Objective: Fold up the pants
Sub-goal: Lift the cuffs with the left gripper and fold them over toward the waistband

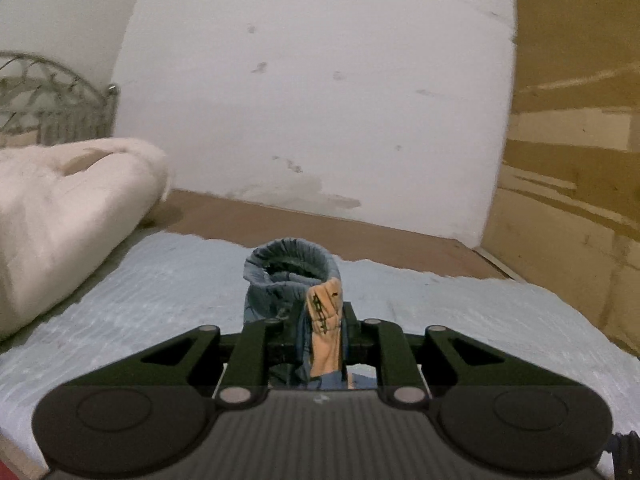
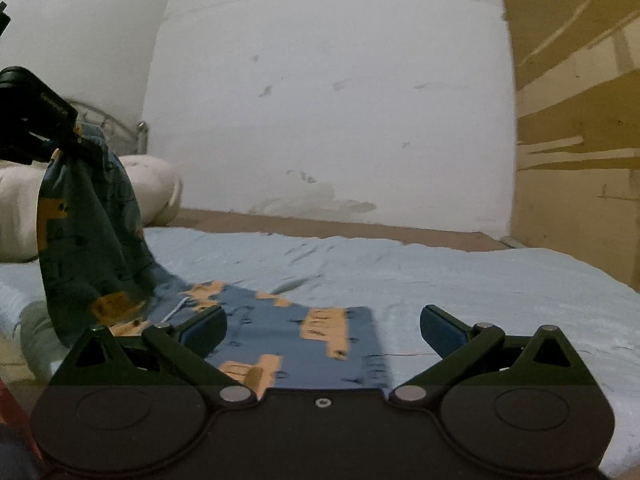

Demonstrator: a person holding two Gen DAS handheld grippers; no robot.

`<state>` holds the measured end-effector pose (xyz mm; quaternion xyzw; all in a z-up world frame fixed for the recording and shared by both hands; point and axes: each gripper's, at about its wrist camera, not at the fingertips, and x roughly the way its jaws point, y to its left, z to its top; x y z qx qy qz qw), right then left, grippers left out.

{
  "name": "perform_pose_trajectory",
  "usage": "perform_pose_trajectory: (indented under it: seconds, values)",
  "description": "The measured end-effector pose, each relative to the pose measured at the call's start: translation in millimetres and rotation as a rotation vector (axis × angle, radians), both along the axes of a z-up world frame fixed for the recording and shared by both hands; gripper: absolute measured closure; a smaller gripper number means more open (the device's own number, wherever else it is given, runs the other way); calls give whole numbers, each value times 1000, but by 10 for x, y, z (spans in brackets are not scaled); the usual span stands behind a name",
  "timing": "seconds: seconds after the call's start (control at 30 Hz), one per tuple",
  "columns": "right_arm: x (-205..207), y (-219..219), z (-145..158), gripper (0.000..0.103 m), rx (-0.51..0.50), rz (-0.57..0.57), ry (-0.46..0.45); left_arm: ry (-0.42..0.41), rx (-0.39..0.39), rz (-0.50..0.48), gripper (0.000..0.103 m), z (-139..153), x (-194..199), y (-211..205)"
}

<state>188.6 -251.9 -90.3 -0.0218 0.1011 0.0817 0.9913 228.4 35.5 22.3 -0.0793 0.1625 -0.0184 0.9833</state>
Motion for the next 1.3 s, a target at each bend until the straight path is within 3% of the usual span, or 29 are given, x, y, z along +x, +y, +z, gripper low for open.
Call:
perform_pose_trajectory:
  seconds: [0.2, 0.33, 0.67, 0.87, 1.03, 1.13, 1.2, 1.3]
  values:
    - [-215, -301, -57, 1, 134, -79, -95, 4, 77, -95, 86, 17, 42, -480]
    - [-305, -343, -144, 1, 132, -93, -149, 18, 125, -150, 86, -29, 45, -778]
    - [-191, -518, -188, 1, 150, -186, -109, 102, 269, -319, 85, -398, 110, -1597]
    - [-109, -748, -250, 1, 202, -296, -88, 174, 303, -364, 84, -644, 189, -1881]
    - [-84, -845, -305, 1, 214, -321, -77, 211, 325, -374, 83, -778, 221, -1962]
    - [-56, -864, -314, 1, 213, -322, -69, 236, 318, -392, 71, -837, 229, -2003]
    - [-44, -875, -321, 1, 215, -323, -61, 246, 305, -409, 55, -854, 183, -2008]
    - [-41, -892, -310, 1, 221, -333, -57, 254, 271, -420, 43, -861, 157, -2003]
